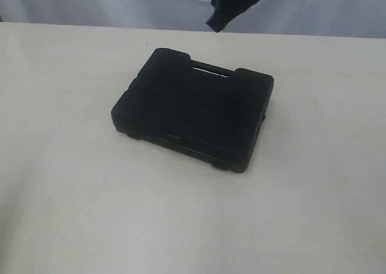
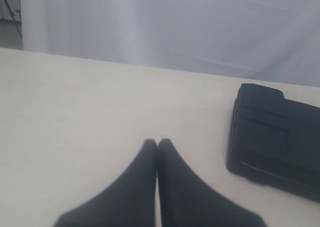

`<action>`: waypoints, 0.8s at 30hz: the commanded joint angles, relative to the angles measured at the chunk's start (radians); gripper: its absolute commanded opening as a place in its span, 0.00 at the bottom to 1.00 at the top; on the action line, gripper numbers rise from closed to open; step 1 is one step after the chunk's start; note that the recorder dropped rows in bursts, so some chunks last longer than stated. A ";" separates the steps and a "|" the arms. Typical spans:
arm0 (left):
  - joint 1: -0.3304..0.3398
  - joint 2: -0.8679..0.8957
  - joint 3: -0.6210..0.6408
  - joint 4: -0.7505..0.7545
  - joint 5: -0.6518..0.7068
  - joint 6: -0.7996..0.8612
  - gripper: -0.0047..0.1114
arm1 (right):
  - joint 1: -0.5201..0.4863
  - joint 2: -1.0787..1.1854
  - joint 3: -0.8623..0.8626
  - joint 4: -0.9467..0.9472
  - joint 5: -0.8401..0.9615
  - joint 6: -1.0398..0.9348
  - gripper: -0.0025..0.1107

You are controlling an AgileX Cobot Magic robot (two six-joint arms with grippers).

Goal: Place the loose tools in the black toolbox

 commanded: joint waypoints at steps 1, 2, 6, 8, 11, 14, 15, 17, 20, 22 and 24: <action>-0.006 0.004 -0.005 -0.005 0.000 0.000 0.04 | -0.002 -0.149 0.002 -0.015 0.210 0.022 0.02; -0.006 0.004 -0.005 -0.005 0.000 0.000 0.04 | -0.002 -0.181 0.002 -0.015 0.258 0.029 0.02; -0.006 0.004 -0.005 -0.005 0.000 0.000 0.04 | 0.007 -0.315 0.018 -0.015 0.401 0.128 0.02; -0.006 0.004 -0.005 -0.005 0.000 0.000 0.04 | 0.030 -0.403 0.063 -0.035 0.421 0.171 0.02; -0.006 0.004 -0.005 -0.005 0.000 0.000 0.04 | 0.111 -0.542 0.173 -0.105 0.416 0.302 0.02; -0.006 0.004 -0.005 -0.005 0.000 0.000 0.04 | 0.240 -0.697 0.309 -0.171 0.367 0.507 0.02; -0.006 0.004 -0.005 -0.005 0.000 0.000 0.04 | 0.276 -0.735 0.352 -0.181 0.337 0.572 0.02; -0.006 0.004 -0.005 -0.005 0.000 0.000 0.04 | 0.358 -0.819 0.461 -0.181 0.230 0.648 0.02; -0.006 0.004 -0.005 -0.005 0.000 0.000 0.04 | 0.446 -0.902 0.618 -0.181 0.030 0.668 0.02; -0.006 0.004 -0.005 -0.005 0.000 0.000 0.04 | 0.484 -0.937 0.700 -0.181 -0.099 0.668 0.02; -0.006 0.004 -0.005 -0.005 0.000 0.000 0.04 | 0.515 -0.959 0.763 -0.170 -0.191 0.668 0.02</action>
